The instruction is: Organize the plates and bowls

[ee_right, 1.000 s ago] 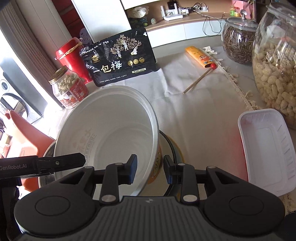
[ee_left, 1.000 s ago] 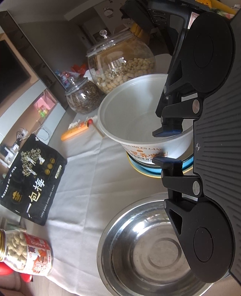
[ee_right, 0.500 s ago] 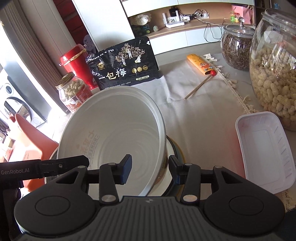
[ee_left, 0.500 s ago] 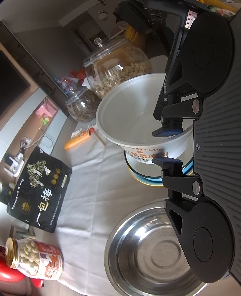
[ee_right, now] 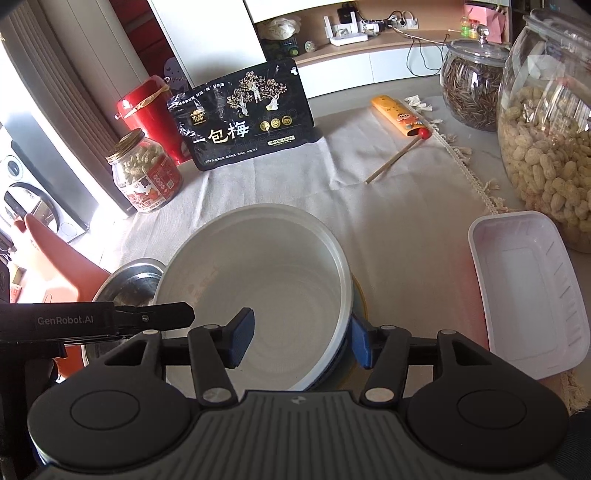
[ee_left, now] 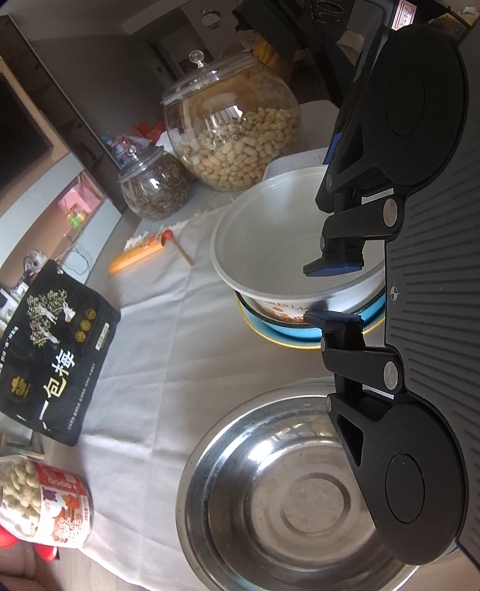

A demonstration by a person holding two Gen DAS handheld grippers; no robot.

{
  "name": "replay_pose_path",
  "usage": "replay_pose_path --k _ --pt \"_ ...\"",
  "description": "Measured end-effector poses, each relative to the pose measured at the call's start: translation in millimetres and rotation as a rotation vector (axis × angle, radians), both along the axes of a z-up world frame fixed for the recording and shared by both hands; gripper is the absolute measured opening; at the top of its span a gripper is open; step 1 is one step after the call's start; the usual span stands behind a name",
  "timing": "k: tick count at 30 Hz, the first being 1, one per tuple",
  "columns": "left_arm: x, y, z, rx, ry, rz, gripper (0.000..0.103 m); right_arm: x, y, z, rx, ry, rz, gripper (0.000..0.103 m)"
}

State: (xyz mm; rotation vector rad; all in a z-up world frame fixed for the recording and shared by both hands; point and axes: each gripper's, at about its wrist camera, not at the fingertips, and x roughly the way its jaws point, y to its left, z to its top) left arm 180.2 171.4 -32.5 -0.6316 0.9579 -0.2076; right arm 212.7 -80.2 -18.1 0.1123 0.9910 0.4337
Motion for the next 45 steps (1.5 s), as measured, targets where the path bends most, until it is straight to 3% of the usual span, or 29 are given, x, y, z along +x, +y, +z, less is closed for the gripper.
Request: replay_pose_path --k 14,21,28,33,36,40,45 --pt "-14.5 4.0 18.3 -0.04 -0.077 -0.004 0.023 -6.7 -6.4 13.1 0.023 -0.111 -0.038 0.055" --pt "-3.9 3.4 -0.2 -0.022 -0.005 0.022 0.023 -8.2 -0.4 8.7 0.012 -0.099 0.005 0.056" --pt "-0.8 0.4 -5.0 0.007 0.006 0.029 0.023 -14.2 -6.5 18.9 0.114 -0.137 0.028 0.063" --pt "-7.2 2.7 2.5 -0.035 -0.027 0.02 0.023 -13.7 -6.5 19.1 0.05 -0.184 -0.011 0.063" --pt "-11.8 2.3 7.0 -0.032 -0.045 0.031 0.023 -10.5 -6.9 10.2 0.022 -0.16 -0.018 0.058" --pt "-15.5 -2.0 3.7 0.027 -0.038 0.086 0.023 -15.9 -3.8 0.8 -0.019 -0.172 0.004 0.055" --pt "-22.2 -7.1 -6.4 -0.009 -0.038 0.104 0.023 -22.9 -11.2 -10.8 -0.017 -0.174 0.011 0.055"
